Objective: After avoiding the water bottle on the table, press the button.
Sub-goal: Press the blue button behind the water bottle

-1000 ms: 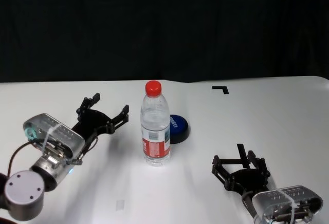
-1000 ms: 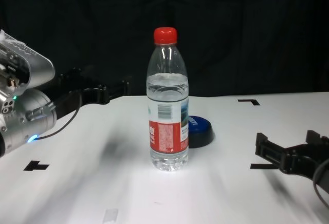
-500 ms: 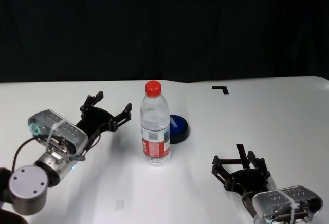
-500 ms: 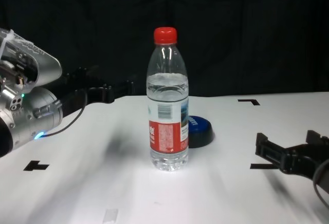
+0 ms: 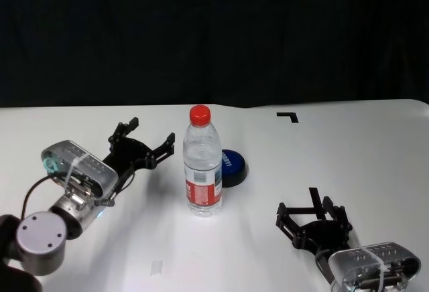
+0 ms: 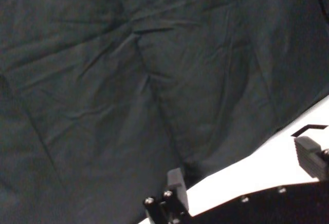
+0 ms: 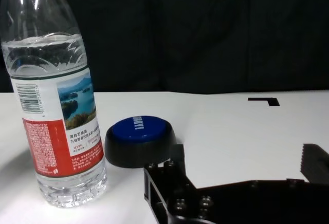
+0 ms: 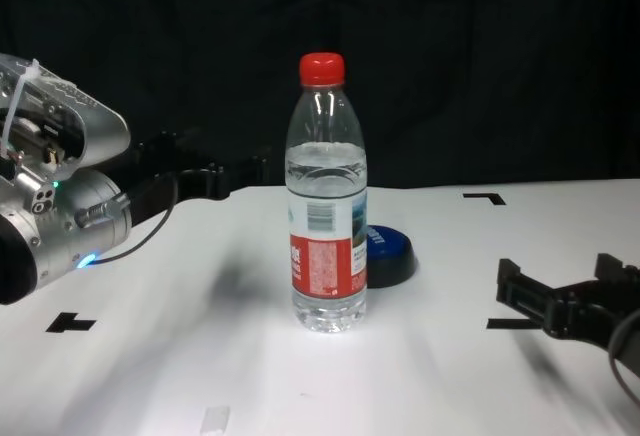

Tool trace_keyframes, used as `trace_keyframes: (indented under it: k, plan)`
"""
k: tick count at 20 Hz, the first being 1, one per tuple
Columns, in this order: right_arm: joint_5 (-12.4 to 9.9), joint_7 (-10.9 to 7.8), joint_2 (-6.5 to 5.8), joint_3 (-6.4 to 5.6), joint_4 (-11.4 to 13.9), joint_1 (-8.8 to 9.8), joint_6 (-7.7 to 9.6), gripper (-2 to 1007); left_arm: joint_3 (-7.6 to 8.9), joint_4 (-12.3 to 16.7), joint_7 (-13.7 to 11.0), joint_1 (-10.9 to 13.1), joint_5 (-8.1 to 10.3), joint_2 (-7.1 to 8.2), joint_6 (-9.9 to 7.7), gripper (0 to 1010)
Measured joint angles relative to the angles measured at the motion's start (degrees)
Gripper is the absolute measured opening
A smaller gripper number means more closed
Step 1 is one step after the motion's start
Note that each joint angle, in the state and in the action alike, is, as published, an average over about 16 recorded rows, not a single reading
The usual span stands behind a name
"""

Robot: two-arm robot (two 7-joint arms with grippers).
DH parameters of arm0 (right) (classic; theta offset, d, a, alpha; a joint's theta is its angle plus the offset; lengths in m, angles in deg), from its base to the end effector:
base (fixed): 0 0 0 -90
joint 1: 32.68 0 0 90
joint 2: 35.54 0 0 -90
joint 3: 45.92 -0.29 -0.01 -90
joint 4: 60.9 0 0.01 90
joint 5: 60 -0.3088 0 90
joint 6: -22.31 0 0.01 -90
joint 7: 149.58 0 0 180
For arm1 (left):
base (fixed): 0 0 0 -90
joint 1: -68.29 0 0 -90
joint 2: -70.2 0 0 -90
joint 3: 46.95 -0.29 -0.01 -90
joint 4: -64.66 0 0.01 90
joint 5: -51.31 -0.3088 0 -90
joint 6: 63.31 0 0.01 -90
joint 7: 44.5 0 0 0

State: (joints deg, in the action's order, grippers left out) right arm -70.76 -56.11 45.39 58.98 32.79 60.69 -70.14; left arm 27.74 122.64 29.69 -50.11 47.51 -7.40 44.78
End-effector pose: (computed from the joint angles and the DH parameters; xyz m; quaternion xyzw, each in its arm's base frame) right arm 0.3002 0.0394 -0.3070 0.0184 0.0178 -0.6311 0.7753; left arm 0.4576 0.0283 -0.2863 0.0763 -0.1968 0.5140 0.8314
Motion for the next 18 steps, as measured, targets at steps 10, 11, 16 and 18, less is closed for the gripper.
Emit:
trace_keyframes:
  k: [10, 11, 16, 18]
  plan:
    - [0.0, 0.00, 0.00, 0.00, 0.0, 0.00, 0.00, 1003, -0.50, -2.9, -0.4, -1.7, 0.19, -0.69, 1.17, 1009]
    - [0.0, 0.00, 0.00, 0.00, 0.0, 0.00, 0.00, 1003, -0.54, -3.1, -0.4, -1.9, 0.20, -0.74, 1.24, 1009]
    - [0.0, 0.00, 0.00, 0.00, 0.0, 0.00, 0.00, 1003, -0.70, -4.2, -0.6, -2.5, 0.25, -0.94, 1.62, 1010]
    - [0.0, 0.00, 0.00, 0.00, 0.0, 0.00, 0.00, 1003, -0.75, -4.6, -0.7, -2.8, 0.27, -1.01, 1.75, 1010]
